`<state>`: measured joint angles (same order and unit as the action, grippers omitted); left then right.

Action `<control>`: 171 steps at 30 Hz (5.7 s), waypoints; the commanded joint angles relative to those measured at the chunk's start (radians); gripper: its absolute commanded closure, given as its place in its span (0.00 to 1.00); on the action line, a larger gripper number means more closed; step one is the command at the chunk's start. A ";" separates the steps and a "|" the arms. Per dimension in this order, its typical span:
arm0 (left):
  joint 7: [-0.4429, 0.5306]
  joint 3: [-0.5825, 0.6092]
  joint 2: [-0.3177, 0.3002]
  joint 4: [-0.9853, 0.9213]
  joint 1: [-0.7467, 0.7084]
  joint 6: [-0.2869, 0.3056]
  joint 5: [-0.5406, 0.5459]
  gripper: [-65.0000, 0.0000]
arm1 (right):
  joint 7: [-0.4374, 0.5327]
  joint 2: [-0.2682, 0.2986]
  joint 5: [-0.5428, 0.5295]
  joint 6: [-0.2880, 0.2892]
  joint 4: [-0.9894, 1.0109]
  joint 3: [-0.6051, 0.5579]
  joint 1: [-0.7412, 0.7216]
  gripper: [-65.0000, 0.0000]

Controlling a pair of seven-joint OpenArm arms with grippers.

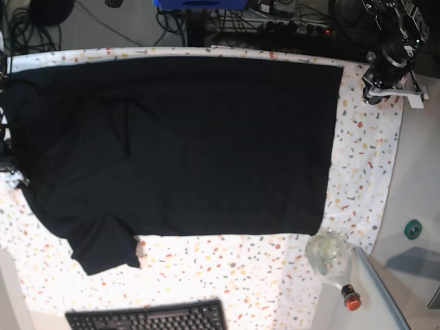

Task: Layout the t-shirt on the table in an organized manner, then fold the t-shirt properly
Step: 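Release the shirt and move the right gripper to the sleeve, then grasp the shirt side edges with both grippers, then lift the shirt edge with both grippers and fold it toward the collar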

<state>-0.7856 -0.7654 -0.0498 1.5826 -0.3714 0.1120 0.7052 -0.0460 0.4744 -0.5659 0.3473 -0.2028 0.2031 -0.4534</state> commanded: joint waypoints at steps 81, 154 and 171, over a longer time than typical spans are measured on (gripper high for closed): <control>0.018 -0.012 -0.038 0.015 -0.005 0.012 0.011 1.00 | -0.306 -0.130 0.505 -0.136 -0.123 0.057 -0.173 0.64; 0.265 0.745 -0.243 -0.890 0.714 0.012 0.009 1.00 | -0.245 -0.151 0.502 -0.129 -0.542 0.058 -0.037 1.00; 0.036 0.541 -0.272 -0.353 0.464 -0.088 0.012 1.00 | -0.245 -0.151 0.502 -0.129 -0.545 0.058 -0.018 1.00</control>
<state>-0.7647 -0.2199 -0.3096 1.2106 0.0757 0.0227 0.7078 -0.3145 0.3054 -0.0616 0.2188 -0.7296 0.2581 -0.4427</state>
